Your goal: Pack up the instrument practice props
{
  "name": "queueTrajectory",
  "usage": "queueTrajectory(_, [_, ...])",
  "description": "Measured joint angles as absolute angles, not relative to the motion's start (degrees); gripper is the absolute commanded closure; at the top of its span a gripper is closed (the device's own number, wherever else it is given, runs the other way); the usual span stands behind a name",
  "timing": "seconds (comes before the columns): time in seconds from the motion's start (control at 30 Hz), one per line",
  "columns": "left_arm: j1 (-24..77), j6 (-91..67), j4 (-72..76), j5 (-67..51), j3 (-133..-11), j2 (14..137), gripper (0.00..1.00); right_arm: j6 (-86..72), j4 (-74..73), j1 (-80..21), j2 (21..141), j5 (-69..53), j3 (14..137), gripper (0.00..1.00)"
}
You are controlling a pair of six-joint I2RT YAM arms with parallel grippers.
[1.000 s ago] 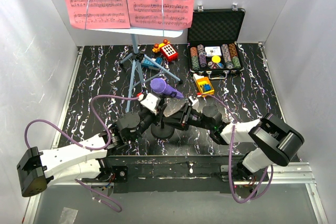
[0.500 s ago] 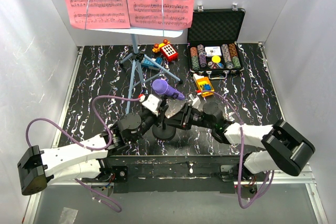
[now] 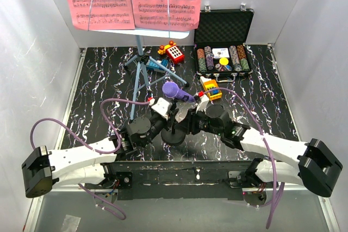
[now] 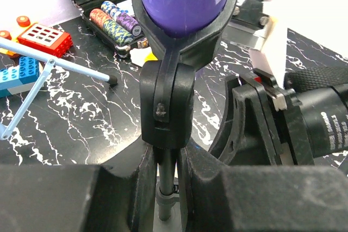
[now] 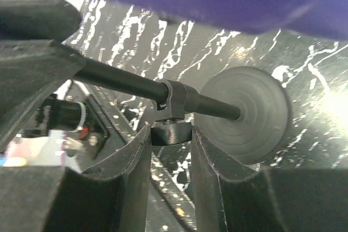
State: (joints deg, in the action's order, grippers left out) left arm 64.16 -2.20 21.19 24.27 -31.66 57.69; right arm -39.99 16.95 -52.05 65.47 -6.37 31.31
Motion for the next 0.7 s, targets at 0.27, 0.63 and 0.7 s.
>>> queueTrajectory(0.27, [64.4,-2.6,22.9,24.2,-31.7,59.0,1.00,-24.7,11.3,-58.6,63.0,6.7,33.2,0.99])
queueTrajectory(0.63, [64.9,-2.9,24.7,24.2,-31.7,60.2,1.00,-3.6,9.8,-69.8,63.7,27.6,34.1,0.99])
queueTrajectory(0.7, [65.0,-2.9,24.8,24.2,-31.7,60.3,1.00,0.4,10.7,-72.0,64.8,31.5,34.1,0.99])
